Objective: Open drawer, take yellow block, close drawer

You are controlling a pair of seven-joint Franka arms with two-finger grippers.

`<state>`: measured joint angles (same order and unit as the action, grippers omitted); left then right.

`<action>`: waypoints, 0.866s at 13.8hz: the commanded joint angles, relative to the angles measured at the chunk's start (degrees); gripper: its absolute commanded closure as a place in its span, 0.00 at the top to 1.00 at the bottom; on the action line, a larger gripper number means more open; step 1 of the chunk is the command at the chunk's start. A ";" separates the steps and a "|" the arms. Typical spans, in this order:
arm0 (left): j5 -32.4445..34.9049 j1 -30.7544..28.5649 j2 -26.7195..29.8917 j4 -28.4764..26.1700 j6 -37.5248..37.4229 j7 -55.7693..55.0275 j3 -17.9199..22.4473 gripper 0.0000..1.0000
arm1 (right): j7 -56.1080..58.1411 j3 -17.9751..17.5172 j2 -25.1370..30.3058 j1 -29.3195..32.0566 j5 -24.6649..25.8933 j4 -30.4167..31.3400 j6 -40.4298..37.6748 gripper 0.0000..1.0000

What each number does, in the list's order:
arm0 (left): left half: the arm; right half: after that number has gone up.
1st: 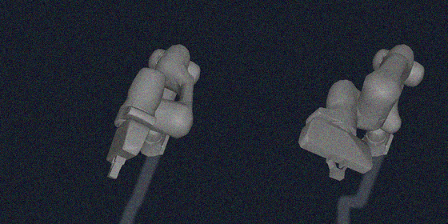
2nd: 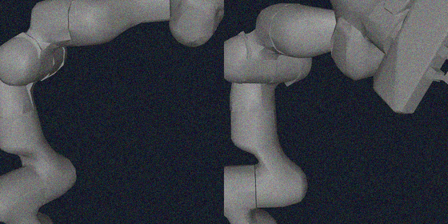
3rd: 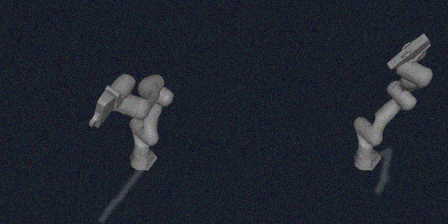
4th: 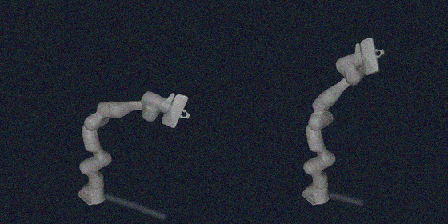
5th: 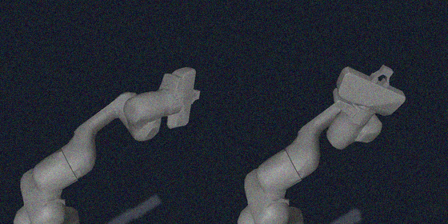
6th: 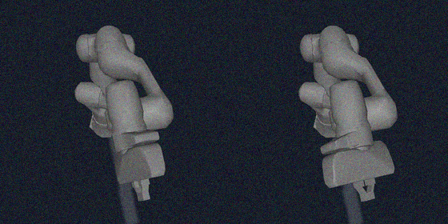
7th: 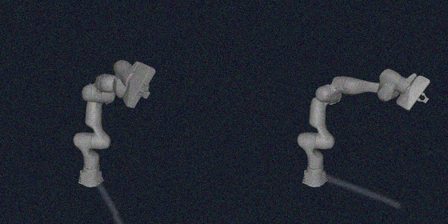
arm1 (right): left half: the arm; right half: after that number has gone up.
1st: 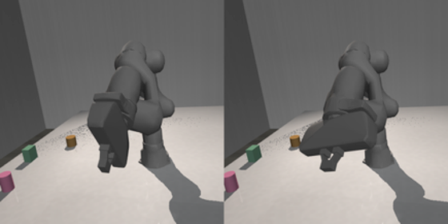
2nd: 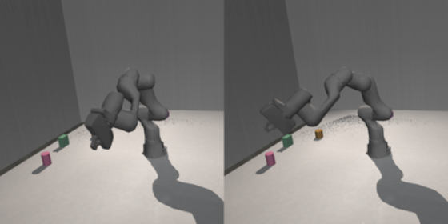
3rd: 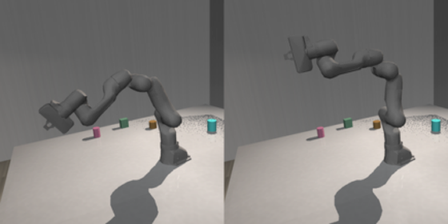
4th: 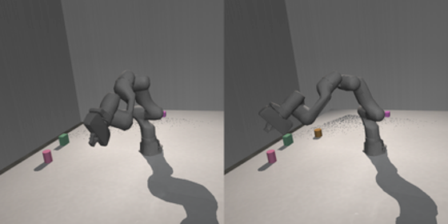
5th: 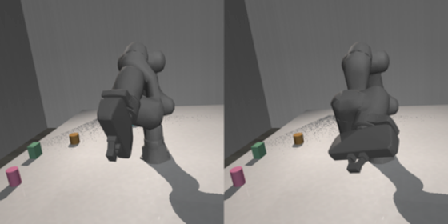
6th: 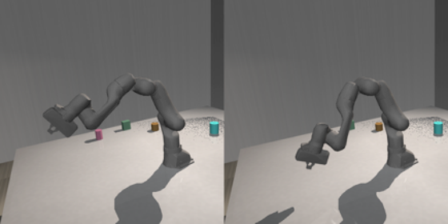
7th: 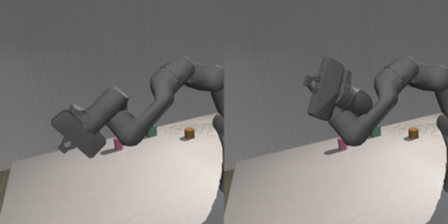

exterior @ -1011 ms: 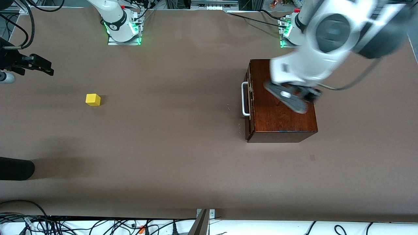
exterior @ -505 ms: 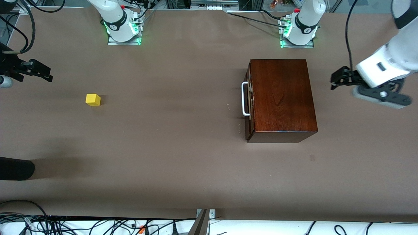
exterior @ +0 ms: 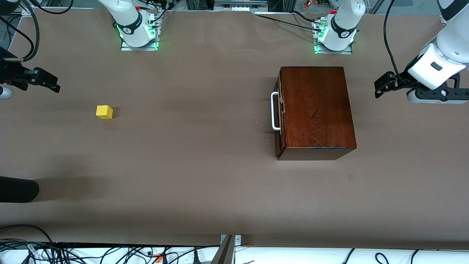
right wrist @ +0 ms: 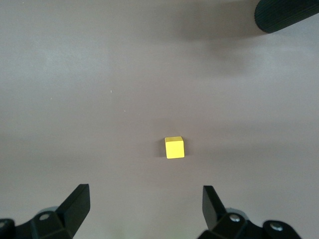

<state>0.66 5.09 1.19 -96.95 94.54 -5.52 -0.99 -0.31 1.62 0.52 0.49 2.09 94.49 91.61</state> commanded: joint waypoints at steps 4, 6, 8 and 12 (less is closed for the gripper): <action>-0.22 0.36 -0.58 0.97 0.21 3.14 0.11 1.00 | -1.09 -1.09 0.98 1.18 -0.51 0.34 -2.05 1.00; -0.22 0.36 -0.67 1.06 0.30 2.88 0.11 1.00 | -1.09 -0.92 0.98 1.18 -0.68 0.25 -1.88 1.00; -0.05 0.36 -0.93 1.41 0.21 2.88 0.11 1.00 | -1.18 -1.00 0.98 1.18 -1.03 0.25 -2.05 1.00; -0.05 0.36 -0.93 1.41 0.12 2.88 0.02 1.00 | -1.18 -0.65 0.97 1.18 -4.02 0.25 -1.61 1.00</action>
<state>0.66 5.21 0.98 -96.99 94.77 -3.82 -1.08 -0.86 1.61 0.59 0.55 -0.19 94.49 90.38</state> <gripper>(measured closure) 0.000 0.000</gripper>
